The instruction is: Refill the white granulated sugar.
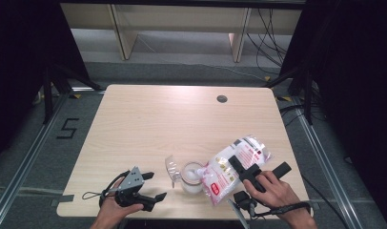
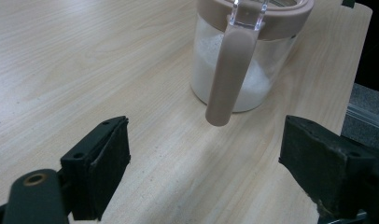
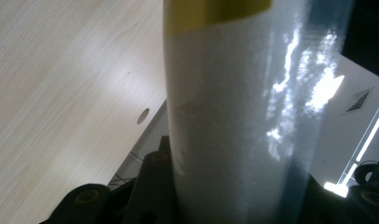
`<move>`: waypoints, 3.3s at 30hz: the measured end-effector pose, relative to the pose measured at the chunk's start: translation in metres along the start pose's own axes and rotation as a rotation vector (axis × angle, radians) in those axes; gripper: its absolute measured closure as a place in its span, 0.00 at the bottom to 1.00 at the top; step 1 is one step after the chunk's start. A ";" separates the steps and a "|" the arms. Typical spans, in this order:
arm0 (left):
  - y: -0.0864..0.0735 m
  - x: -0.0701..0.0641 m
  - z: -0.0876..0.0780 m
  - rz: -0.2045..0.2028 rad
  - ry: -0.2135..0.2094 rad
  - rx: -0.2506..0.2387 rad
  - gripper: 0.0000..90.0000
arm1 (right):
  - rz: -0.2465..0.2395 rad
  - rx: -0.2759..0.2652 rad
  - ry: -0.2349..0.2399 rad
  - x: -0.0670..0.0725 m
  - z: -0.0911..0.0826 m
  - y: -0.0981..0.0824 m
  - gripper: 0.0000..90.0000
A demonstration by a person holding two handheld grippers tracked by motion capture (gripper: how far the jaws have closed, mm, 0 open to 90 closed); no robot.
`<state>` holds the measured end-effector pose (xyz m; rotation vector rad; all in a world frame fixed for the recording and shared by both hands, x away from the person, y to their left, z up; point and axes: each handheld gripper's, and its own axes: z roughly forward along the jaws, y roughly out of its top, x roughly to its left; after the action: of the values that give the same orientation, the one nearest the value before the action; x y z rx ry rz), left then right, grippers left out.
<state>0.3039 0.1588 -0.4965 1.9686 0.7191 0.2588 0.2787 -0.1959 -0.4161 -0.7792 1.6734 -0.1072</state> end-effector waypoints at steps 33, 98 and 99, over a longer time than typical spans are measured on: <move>0.000 0.000 0.000 0.000 0.000 0.000 0.17 | -0.014 0.009 0.000 -0.001 -0.001 0.000 0.83; 0.000 0.000 0.000 -0.001 0.000 0.000 0.17 | 0.003 0.000 0.005 0.000 -0.001 -0.001 0.83; 0.000 0.000 0.000 0.000 0.000 0.000 0.17 | -0.004 0.003 0.008 0.000 -0.001 -0.002 0.84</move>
<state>0.3040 0.1587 -0.4967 1.9687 0.7195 0.2586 0.2785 -0.1973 -0.4148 -0.7805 1.6794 -0.1156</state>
